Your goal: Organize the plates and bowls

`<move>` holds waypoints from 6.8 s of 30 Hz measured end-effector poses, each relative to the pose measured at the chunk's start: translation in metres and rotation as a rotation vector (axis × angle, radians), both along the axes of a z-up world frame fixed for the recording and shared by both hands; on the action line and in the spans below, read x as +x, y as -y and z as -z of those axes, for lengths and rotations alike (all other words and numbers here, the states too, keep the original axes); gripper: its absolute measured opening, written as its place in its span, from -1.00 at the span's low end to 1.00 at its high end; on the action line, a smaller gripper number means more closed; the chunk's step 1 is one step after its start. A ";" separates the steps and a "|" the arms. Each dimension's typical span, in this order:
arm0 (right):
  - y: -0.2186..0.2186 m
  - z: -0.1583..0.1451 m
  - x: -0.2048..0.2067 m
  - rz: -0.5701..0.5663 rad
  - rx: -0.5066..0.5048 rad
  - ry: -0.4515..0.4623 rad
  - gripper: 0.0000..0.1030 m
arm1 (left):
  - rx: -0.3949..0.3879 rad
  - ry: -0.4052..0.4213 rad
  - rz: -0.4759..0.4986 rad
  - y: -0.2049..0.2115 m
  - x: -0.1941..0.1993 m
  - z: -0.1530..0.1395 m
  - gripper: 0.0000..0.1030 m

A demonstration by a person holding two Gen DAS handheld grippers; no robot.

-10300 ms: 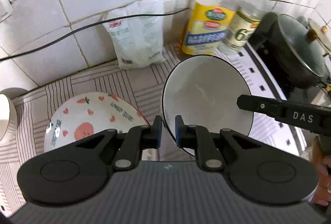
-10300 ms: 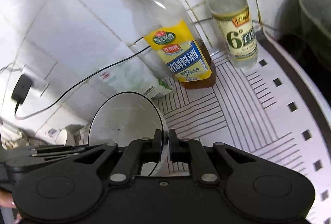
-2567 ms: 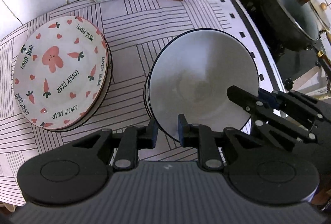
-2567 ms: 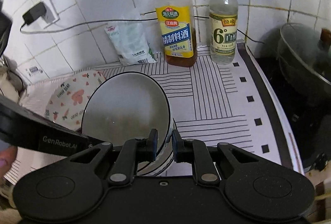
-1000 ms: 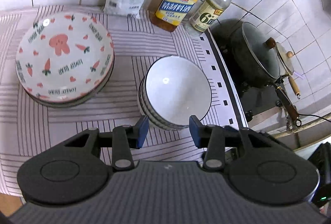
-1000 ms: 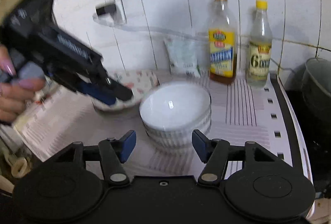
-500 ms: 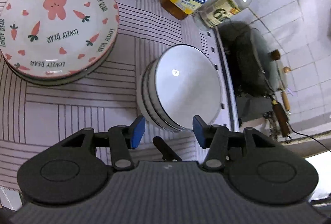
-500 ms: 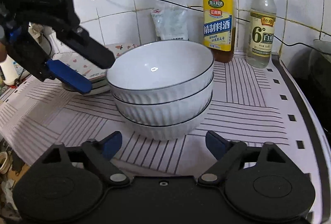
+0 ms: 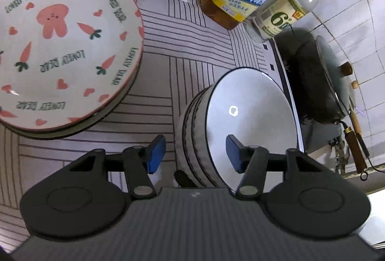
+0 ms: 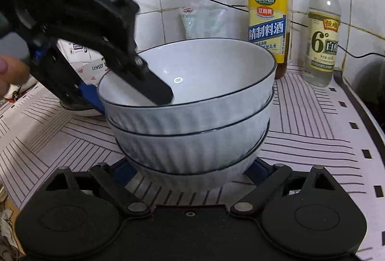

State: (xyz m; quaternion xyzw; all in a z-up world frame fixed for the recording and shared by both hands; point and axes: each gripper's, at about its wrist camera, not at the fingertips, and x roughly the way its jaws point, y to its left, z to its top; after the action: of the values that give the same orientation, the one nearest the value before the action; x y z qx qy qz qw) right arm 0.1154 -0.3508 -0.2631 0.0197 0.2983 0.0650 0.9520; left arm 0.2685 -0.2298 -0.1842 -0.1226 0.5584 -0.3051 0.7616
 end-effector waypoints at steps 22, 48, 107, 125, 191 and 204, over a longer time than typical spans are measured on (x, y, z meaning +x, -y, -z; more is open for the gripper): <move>-0.002 0.002 -0.002 -0.004 -0.024 0.019 0.86 | 0.186 0.156 0.130 0.029 -0.023 -0.010 -0.22; -0.043 -0.072 0.009 -0.095 -0.089 0.151 0.85 | 0.171 0.267 0.082 -0.036 -0.029 -0.098 -0.22; -0.141 -0.033 0.153 -0.251 -0.149 -0.101 0.84 | 0.380 0.154 -0.128 -0.116 0.085 -0.050 -0.13; -0.123 -0.106 0.078 -0.192 -0.074 -0.104 0.84 | 0.304 0.371 -0.277 -0.162 -0.023 -0.137 0.20; -0.155 -0.243 -0.104 0.332 -0.168 -0.102 0.89 | 0.450 0.577 -0.346 -0.231 -0.210 -0.177 0.98; -0.146 -0.235 -0.102 0.348 -0.177 -0.075 0.89 | 0.440 0.581 -0.323 -0.219 -0.210 -0.169 0.98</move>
State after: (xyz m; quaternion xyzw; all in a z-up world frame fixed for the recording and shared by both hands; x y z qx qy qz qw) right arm 0.0131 -0.2043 -0.0279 -0.0102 0.3301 -0.1279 0.9352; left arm 0.0587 -0.0107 -0.0152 0.0484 0.3451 -0.0765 0.9342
